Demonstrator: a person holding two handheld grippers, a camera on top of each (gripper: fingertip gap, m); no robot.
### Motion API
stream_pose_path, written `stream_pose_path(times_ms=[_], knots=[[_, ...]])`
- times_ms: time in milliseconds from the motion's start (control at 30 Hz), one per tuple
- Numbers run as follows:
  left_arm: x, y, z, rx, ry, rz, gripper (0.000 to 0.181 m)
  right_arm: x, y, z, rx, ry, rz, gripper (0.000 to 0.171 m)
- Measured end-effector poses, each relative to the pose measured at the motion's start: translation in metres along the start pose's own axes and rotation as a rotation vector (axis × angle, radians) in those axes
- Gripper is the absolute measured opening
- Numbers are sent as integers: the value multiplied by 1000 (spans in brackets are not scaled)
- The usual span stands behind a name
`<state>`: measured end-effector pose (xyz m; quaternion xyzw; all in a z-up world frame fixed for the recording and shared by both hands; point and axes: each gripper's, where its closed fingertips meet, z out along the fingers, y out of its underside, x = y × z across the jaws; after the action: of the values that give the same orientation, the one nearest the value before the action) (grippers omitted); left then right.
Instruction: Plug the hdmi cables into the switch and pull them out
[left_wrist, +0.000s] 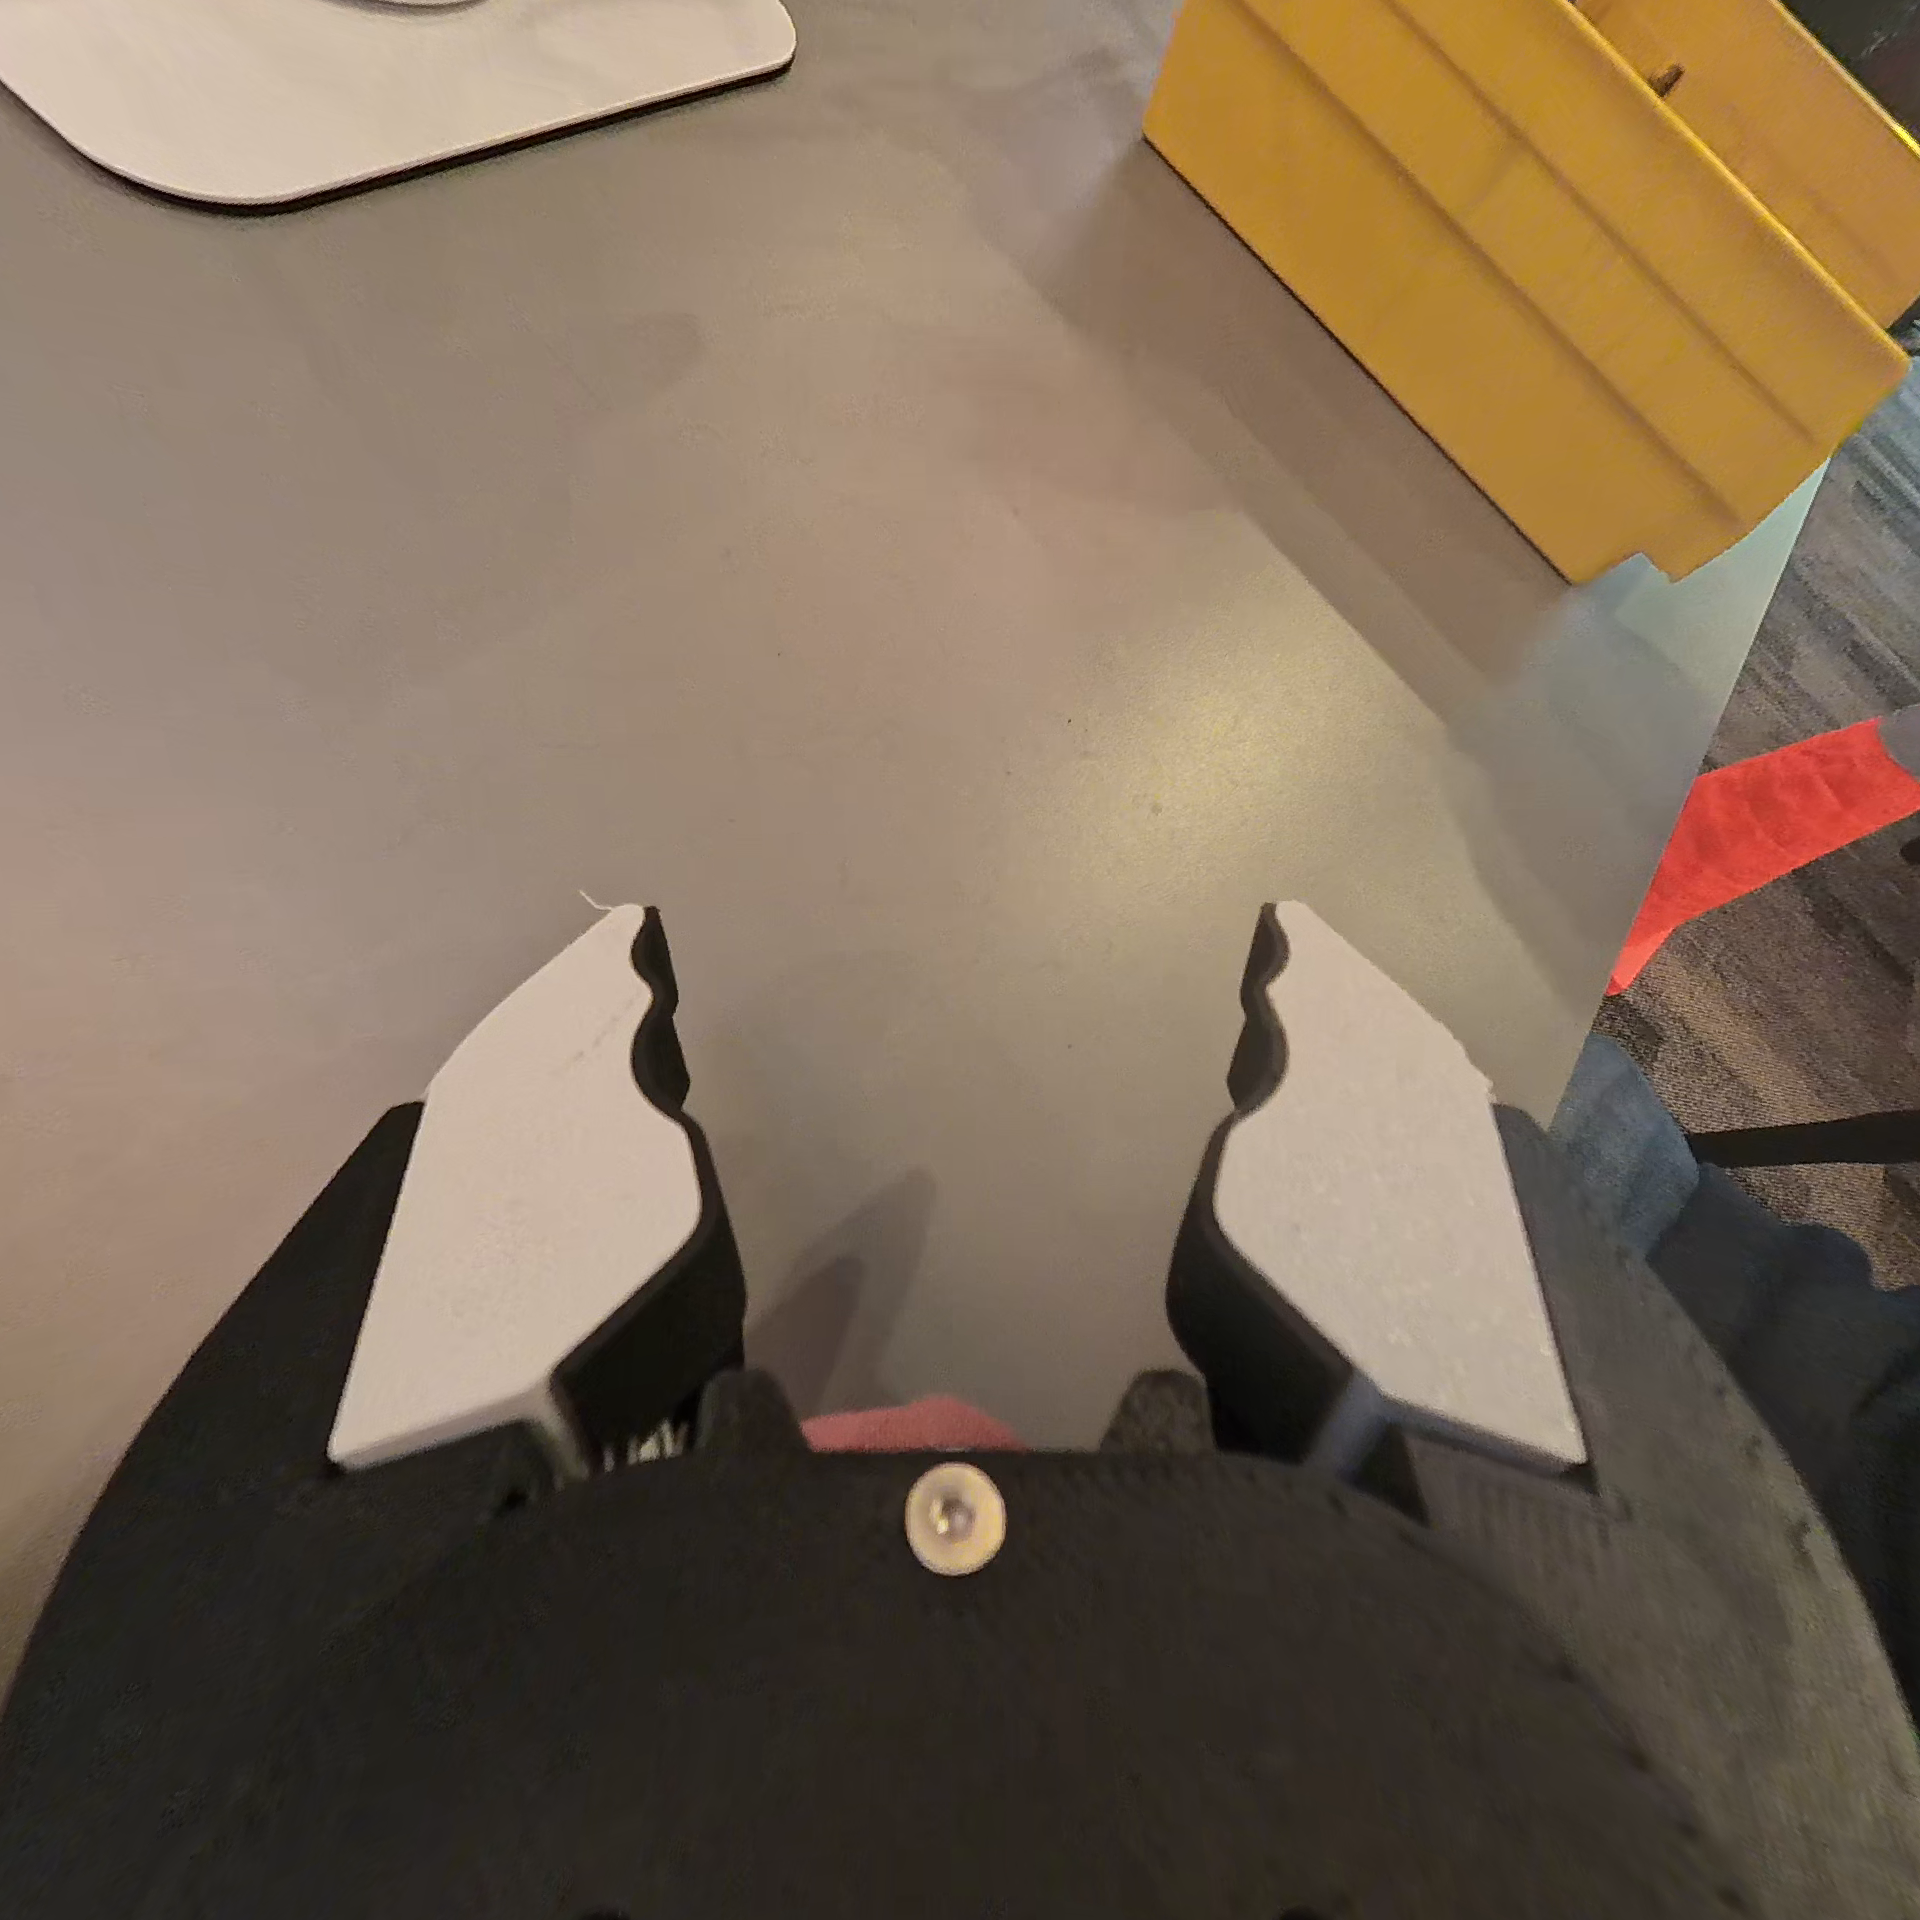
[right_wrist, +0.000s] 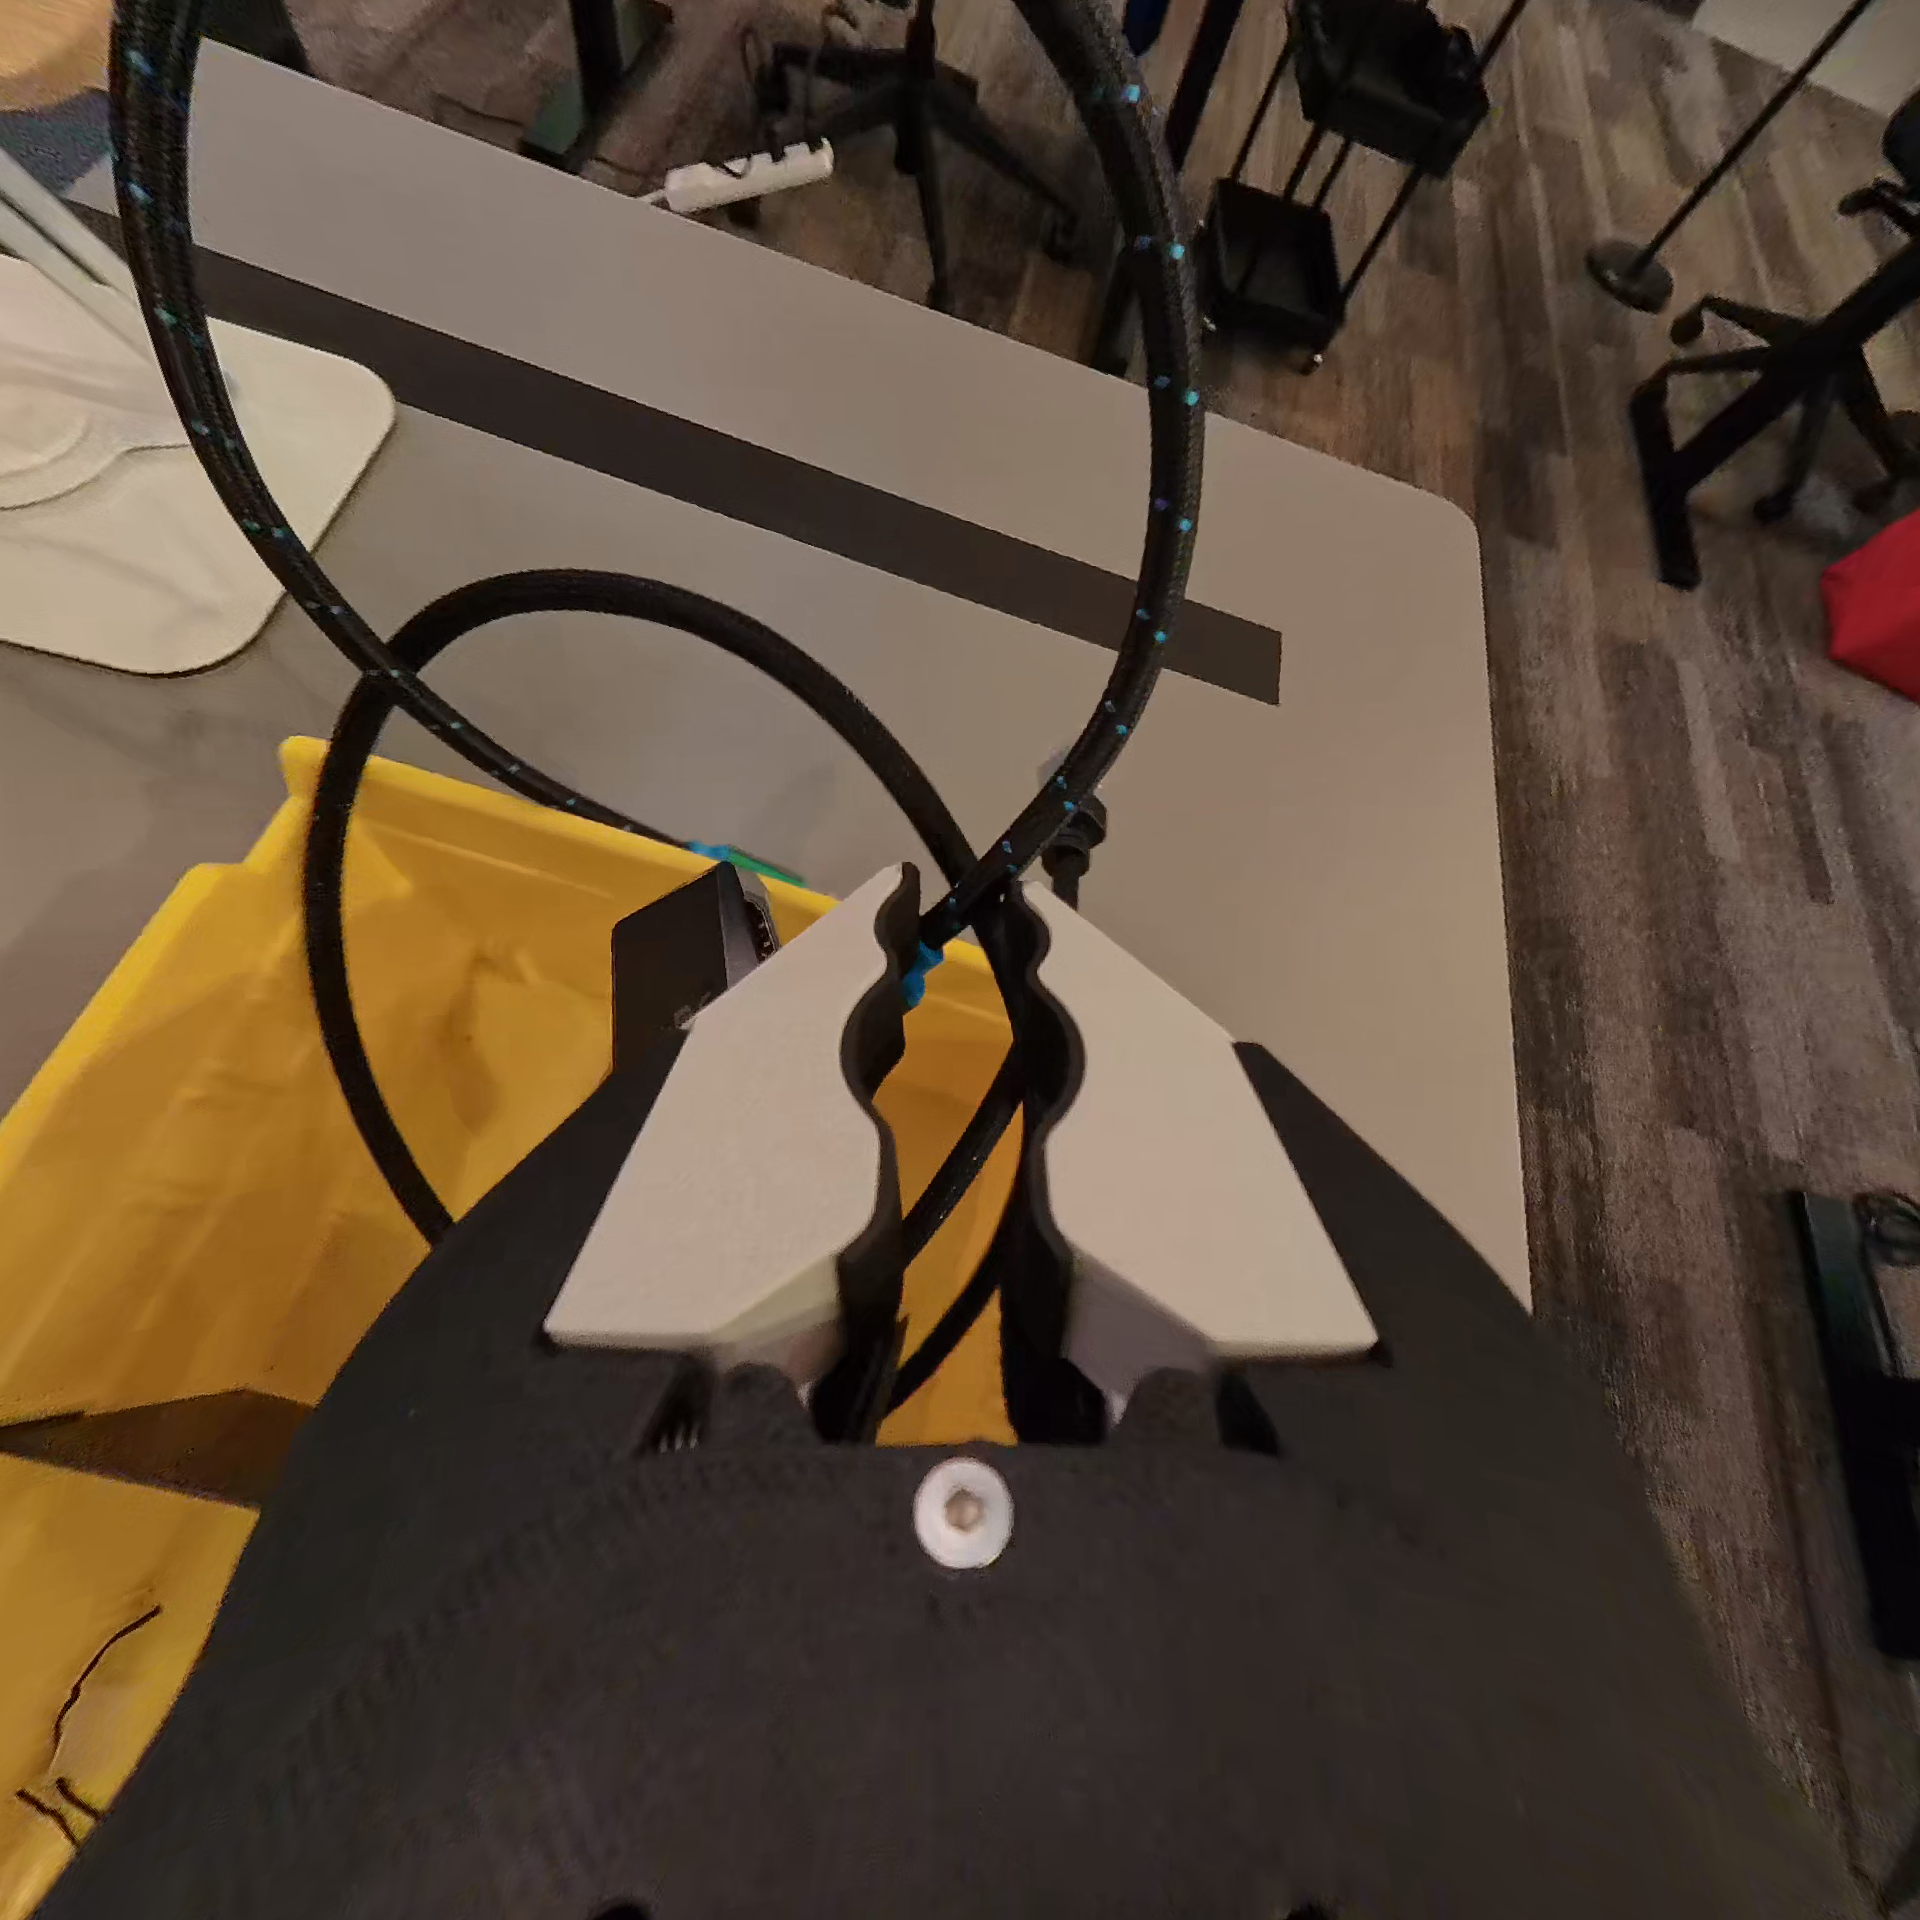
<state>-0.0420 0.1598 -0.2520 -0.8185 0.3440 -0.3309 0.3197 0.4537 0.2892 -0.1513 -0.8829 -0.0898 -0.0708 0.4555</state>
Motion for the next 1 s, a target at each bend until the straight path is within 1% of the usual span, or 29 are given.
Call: stream_pose_path(times_ms=[33,167,233,333,433,500,600,767,867,933,1000], knots=[[0,0,0,0,0,0,103,2,1,1,-5,8,11,13],[-1,0,-1,2,0,-4,103,10,18,6,-77,41,31,23],[0,0,0,-2,1,-3,103,11,19,4,-69,49,17,25],[1,2,1,-7,3,1,103,11,24,1,-83,46,22,35],[1,2,2,-10,4,1,103,15,19,-9,-44,58,48,41],[2,2,2,-11,4,1,103,15,12,-18,-10,59,66,48],[2,2,3,-11,3,3,103,7,-6,-37,66,41,78,50],[3,-2,1,5,-5,23,98,-38,-49,-80,210,-29,36,56],[2,-5,-2,20,-19,37,98,-80,-73,-102,272,-83,-33,60],[3,-9,-5,32,-23,47,98,-112,-85,-113,294,-131,-70,69],[3,-12,-9,43,-30,58,99,-151,-98,-125,334,-210,-92,73]])
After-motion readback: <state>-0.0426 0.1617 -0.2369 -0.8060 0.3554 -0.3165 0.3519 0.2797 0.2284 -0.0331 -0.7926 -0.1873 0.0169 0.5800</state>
